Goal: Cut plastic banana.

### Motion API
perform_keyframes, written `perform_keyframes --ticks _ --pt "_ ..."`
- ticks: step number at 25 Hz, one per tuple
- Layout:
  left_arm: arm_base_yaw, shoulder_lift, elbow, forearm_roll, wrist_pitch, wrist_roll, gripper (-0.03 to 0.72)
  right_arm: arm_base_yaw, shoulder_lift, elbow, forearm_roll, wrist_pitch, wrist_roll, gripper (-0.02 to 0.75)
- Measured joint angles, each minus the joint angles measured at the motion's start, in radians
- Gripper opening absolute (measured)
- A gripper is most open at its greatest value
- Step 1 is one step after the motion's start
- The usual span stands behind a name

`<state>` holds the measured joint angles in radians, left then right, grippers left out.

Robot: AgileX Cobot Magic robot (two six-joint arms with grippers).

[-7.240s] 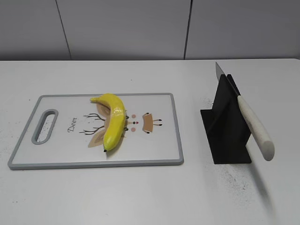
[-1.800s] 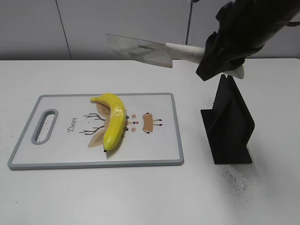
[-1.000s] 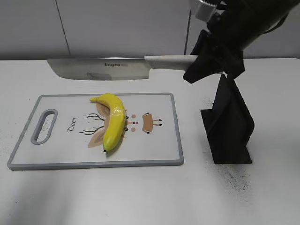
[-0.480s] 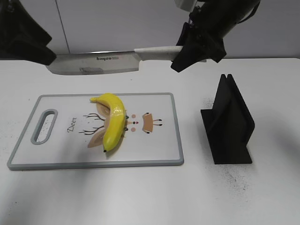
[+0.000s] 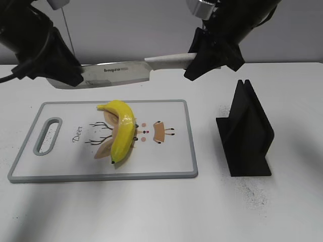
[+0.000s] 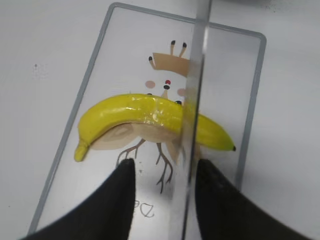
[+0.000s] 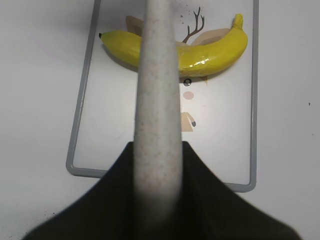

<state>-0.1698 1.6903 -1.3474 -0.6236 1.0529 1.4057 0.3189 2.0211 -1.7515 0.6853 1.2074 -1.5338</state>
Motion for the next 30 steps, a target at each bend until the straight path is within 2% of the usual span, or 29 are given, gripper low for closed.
perform_keyframes --ticks 2,4,6,15,26,30 --pt "0.000 0.004 0.000 0.002 -0.026 -0.003 0.253 0.000 0.015 0.000 0.006 -0.002 0.001 0.162" --pt "0.000 0.005 0.000 0.008 -0.035 -0.004 0.078 0.000 0.029 0.000 0.020 -0.013 0.004 0.162" --pt "0.000 0.007 0.000 0.018 -0.033 0.001 0.016 -0.001 0.037 -0.001 0.033 -0.021 0.003 0.162" --pt "-0.004 0.086 0.000 0.017 -0.065 0.018 -0.002 0.000 0.070 -0.001 -0.007 -0.034 0.085 0.164" --pt "-0.023 0.341 -0.005 0.010 -0.231 0.053 0.023 0.085 0.261 -0.007 -0.315 -0.175 0.309 0.169" --pt "-0.032 0.349 -0.018 0.021 -0.240 0.052 0.026 0.099 0.271 -0.018 -0.366 -0.179 0.348 0.171"
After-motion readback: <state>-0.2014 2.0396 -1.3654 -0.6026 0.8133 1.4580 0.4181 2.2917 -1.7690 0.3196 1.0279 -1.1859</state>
